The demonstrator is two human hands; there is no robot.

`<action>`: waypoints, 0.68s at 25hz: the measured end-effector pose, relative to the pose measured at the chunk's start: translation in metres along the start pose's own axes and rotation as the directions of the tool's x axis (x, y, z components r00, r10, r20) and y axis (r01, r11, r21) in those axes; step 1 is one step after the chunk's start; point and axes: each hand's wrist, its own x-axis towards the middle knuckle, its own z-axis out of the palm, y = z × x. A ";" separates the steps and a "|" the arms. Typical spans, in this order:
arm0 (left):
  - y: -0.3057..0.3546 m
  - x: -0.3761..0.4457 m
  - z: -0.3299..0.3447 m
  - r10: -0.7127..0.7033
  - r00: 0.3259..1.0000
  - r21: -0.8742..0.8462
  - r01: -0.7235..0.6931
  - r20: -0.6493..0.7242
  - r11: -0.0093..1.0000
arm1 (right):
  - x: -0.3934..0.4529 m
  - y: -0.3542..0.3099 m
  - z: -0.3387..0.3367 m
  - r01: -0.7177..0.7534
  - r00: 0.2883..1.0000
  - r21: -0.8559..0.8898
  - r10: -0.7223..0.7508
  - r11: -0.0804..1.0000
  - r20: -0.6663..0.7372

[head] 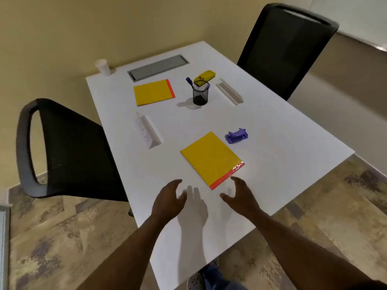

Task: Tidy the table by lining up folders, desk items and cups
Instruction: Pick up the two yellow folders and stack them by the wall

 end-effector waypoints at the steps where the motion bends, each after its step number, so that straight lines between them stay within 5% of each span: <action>1: 0.001 0.018 0.003 -0.007 1.000 0.005 0.007 0.011 1.000 | 0.015 0.002 -0.004 -0.011 0.999 0.032 0.012 0.999 -0.032; 7: 0.009 0.109 0.022 -0.050 0.992 0.117 0.037 0.117 0.992 | 0.085 -0.001 -0.016 -0.222 0.950 0.252 0.267 0.942 -0.160; 11: 0.013 0.166 0.027 -0.016 0.996 0.175 0.001 0.086 0.985 | 0.121 -0.004 -0.015 -0.434 0.841 0.484 0.534 0.760 -0.084; 17: 0.011 0.209 0.033 -0.175 0.972 0.171 0.147 0.157 0.974 | 0.144 0.004 -0.010 -0.531 0.779 0.479 0.625 0.699 -0.049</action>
